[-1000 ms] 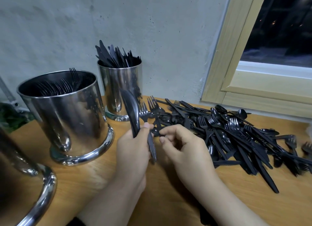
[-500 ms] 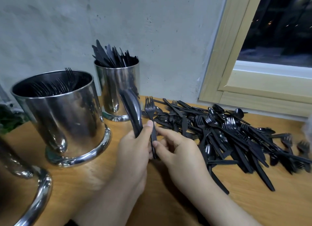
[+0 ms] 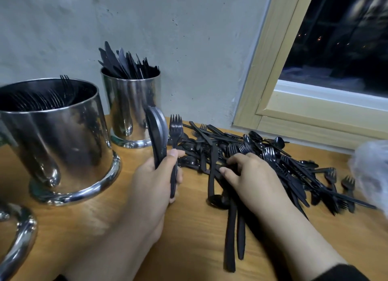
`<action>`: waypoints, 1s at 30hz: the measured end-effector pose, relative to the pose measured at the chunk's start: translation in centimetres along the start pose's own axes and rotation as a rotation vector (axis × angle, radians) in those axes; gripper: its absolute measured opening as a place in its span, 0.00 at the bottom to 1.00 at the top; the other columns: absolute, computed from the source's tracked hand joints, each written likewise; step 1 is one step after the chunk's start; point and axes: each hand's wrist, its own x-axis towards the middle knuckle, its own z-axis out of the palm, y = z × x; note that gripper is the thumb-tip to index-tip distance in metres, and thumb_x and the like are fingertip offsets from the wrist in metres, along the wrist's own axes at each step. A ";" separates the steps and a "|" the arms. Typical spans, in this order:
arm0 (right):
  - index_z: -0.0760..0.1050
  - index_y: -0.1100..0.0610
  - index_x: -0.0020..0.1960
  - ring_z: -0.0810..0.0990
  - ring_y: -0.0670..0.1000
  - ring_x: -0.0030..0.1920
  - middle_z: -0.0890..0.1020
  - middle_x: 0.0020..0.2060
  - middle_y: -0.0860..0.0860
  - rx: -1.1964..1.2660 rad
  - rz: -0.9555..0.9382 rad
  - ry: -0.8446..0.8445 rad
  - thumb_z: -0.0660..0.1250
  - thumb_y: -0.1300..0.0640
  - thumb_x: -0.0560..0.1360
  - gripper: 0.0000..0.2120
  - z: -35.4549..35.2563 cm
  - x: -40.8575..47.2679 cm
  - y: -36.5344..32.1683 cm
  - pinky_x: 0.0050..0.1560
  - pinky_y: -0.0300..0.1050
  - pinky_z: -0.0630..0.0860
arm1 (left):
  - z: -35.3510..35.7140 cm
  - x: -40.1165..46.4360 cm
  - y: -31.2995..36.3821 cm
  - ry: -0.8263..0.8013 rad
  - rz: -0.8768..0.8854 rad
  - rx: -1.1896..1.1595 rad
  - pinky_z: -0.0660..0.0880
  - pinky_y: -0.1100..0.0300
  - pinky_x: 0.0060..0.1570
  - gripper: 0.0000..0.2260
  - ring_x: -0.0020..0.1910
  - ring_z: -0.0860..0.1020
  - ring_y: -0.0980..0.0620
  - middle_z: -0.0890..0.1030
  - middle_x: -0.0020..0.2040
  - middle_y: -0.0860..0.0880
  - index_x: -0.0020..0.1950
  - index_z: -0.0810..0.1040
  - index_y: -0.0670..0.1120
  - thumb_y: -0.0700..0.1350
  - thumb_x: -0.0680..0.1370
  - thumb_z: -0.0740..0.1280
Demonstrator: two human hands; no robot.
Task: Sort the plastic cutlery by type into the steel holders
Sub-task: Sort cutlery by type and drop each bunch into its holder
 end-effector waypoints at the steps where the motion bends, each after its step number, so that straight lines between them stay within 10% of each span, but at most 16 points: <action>1: 0.78 0.45 0.57 0.77 0.52 0.55 0.78 0.50 0.46 -0.026 0.018 -0.022 0.66 0.38 0.77 0.15 0.0 -0.1 0.0 0.56 0.51 0.75 | 0.1 -0.1 0.0 -0.007 -0.005 0.001 0.64 0.56 0.27 0.08 0.28 0.70 0.51 0.75 0.31 0.48 0.53 0.84 0.52 0.49 0.84 0.64; 21: 0.76 0.49 0.49 0.78 0.56 0.49 0.79 0.43 0.50 0.013 0.131 -0.036 0.69 0.54 0.73 0.06 -1.1 -0.5 -0.6 0.50 0.48 0.74 | 0.1 -0.3 -0.2 -0.076 -0.017 0.057 0.62 0.56 0.27 0.09 0.28 0.66 0.51 0.73 0.31 0.49 0.51 0.85 0.53 0.50 0.84 0.64; 30: 0.75 0.50 0.44 0.76 0.45 0.36 0.81 0.37 0.45 0.544 0.164 0.267 0.68 0.59 0.75 0.05 -1.3 -0.4 0.4 0.32 0.33 0.68 | 0.1 -0.4 -0.1 -0.077 -0.024 0.069 0.62 0.56 0.27 0.09 0.27 0.66 0.53 0.73 0.30 0.50 0.50 0.84 0.53 0.49 0.84 0.64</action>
